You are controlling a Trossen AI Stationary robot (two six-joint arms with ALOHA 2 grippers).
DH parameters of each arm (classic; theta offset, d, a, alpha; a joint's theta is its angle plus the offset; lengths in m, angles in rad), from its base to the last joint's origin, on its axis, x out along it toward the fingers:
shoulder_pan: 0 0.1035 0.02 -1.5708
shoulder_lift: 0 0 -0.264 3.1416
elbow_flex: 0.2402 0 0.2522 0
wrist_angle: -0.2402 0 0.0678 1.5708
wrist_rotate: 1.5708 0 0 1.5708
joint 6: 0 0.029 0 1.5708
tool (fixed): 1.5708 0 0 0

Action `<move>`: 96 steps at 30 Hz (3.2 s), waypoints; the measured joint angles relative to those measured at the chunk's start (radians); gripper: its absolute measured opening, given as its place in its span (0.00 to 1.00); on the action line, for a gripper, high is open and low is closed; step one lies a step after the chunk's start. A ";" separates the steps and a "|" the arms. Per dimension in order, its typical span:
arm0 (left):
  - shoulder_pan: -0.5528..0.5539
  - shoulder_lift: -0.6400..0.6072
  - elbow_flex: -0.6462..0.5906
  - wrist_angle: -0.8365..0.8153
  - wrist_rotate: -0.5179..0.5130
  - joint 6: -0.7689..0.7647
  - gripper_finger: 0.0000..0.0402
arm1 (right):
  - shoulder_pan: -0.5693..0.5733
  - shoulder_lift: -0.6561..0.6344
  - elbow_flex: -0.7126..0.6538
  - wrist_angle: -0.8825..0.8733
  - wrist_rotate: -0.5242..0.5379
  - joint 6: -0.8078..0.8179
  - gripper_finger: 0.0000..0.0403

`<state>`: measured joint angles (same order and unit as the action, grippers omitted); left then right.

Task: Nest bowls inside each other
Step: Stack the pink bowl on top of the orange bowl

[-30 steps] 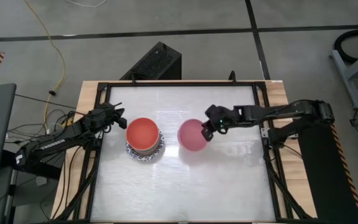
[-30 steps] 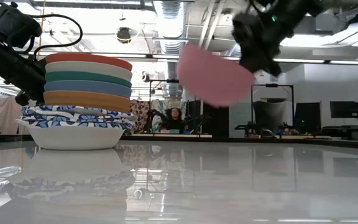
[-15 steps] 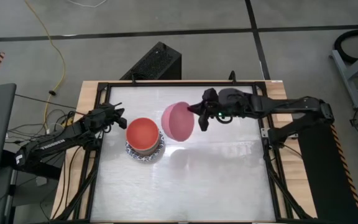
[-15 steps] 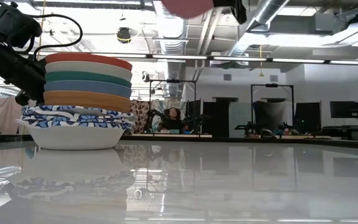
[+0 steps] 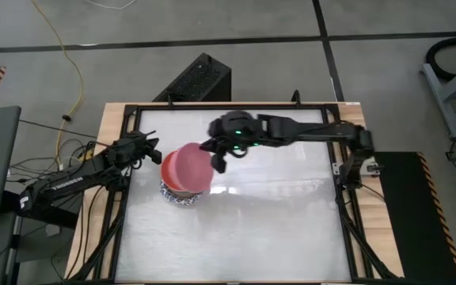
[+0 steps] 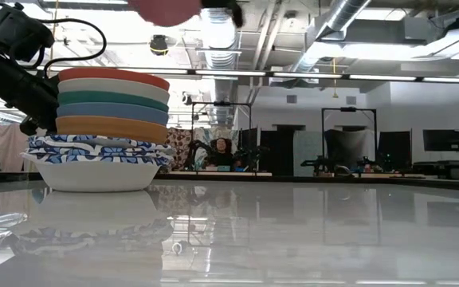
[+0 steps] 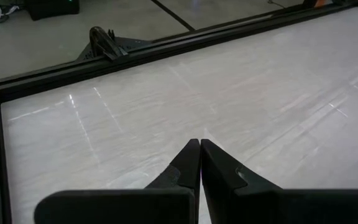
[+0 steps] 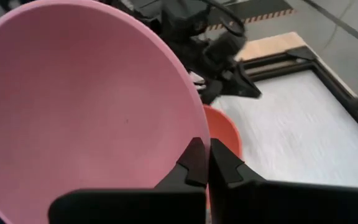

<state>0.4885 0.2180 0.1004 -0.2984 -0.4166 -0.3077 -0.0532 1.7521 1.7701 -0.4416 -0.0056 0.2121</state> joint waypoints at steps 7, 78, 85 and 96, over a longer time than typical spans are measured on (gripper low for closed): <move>0.000 0.000 0.000 0.000 0.000 0.008 0.00 | -0.004 0.250 0.342 -0.140 -0.049 -0.108 0.02; 0.000 0.011 0.001 -0.005 -0.061 0.063 0.00 | -0.148 0.412 0.238 0.182 -0.656 -0.548 0.20; 0.000 0.011 0.001 -0.004 -0.061 0.075 0.00 | -0.179 0.410 0.235 0.170 -0.778 -0.587 0.16; 0.000 0.011 0.001 -0.003 -0.037 0.102 0.00 | -0.253 0.091 0.231 -0.232 -0.675 -0.633 0.11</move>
<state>0.4885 0.2291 0.1009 -0.3017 -0.4533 -0.2058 -0.3059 1.8433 2.0007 -0.6740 -0.6803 -0.4207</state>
